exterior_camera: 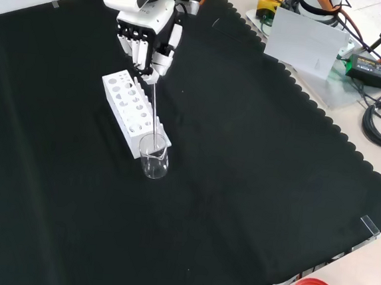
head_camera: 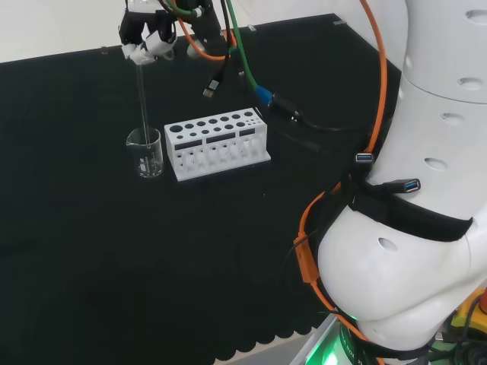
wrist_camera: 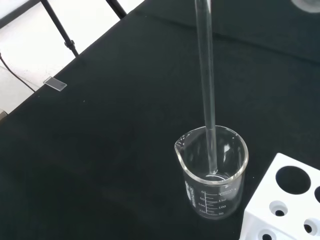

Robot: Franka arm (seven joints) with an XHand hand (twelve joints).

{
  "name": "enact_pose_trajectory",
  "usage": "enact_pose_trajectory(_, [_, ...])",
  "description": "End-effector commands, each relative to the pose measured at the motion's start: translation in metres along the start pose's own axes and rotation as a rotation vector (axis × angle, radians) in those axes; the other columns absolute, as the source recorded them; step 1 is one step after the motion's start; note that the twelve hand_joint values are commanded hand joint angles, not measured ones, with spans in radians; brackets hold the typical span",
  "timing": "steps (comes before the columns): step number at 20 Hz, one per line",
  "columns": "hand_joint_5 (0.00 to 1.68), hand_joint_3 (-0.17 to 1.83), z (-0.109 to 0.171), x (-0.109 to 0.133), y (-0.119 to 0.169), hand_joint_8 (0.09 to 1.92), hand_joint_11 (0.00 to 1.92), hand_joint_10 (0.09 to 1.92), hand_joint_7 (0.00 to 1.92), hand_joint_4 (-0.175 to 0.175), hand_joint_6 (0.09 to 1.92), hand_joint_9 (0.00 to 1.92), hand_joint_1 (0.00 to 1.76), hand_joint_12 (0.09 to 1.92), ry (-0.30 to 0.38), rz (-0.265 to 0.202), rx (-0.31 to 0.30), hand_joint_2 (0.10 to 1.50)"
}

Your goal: Put the glass rod back on the white test tube rack.

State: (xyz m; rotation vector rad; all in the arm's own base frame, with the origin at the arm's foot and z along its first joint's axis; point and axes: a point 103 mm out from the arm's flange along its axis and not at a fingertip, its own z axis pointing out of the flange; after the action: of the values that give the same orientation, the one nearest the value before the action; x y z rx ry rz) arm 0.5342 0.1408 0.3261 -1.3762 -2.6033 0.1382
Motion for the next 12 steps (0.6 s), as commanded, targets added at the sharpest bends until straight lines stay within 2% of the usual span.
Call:
enact_pose_trajectory(1, [1.09,-0.17,-0.015,-0.010,-0.007,0.84,1.55,0.50,1.14,-0.175,0.83,1.69,1.29,0.65,0.006,0.015,-0.030,1.13])
enact_pose_trajectory(6, [1.09,-0.17,-0.037,-0.020,-0.020,0.84,1.55,0.50,1.14,-0.175,0.83,1.69,1.29,0.65,-0.010,0.045,-0.035,1.13])
enact_pose_trajectory(7, [1.09,-0.17,-0.040,-0.023,-0.023,0.84,1.55,0.50,1.14,-0.175,0.83,1.69,1.29,0.65,0.017,0.048,-0.048,1.13])
enact_pose_trajectory(12, [1.09,-0.17,-0.047,-0.033,-0.035,0.84,1.55,0.50,1.14,-0.175,0.83,1.69,1.29,0.65,0.002,0.078,-0.058,1.13])
